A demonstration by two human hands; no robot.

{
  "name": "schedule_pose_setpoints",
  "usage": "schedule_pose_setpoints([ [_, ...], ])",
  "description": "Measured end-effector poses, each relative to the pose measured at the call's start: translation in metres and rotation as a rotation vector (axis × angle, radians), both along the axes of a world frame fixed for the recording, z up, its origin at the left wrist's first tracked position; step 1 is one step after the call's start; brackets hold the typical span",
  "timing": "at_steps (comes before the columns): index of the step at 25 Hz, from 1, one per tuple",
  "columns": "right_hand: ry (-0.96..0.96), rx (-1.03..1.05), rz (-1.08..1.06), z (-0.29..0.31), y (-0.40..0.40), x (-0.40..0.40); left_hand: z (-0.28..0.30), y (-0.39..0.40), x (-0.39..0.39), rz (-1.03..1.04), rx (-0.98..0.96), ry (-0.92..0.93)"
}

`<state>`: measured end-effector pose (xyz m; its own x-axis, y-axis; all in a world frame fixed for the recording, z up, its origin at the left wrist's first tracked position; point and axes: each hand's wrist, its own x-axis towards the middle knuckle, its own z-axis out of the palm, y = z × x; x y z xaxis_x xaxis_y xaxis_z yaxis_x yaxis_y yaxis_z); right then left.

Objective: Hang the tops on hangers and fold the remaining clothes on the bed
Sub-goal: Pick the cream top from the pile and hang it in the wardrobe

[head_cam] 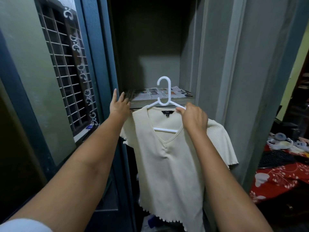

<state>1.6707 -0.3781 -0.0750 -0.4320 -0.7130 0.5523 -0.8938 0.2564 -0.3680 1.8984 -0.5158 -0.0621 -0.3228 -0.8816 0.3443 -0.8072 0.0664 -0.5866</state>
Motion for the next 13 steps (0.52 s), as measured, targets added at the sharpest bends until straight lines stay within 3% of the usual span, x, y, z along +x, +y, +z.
schedule_pose_setpoints([
  [3, -0.035, -0.043, -0.057, 0.004, -0.004, -0.001, -0.004, -0.002, 0.01, 0.061, -0.036, -0.231],
  [5, -0.02, -0.063, -0.075, 0.007, -0.005, 0.002, -0.007, 0.003, 0.011, -0.018, -0.096, -0.252],
  [9, -0.002, -0.102, -0.014, 0.013, -0.014, 0.022, -0.016, 0.024, 0.026, -0.183, -0.157, -0.035],
  [13, 0.042, -0.086, 0.132, 0.02, -0.024, 0.071, -0.027, 0.072, 0.054, -0.246, -0.409, 0.16],
])
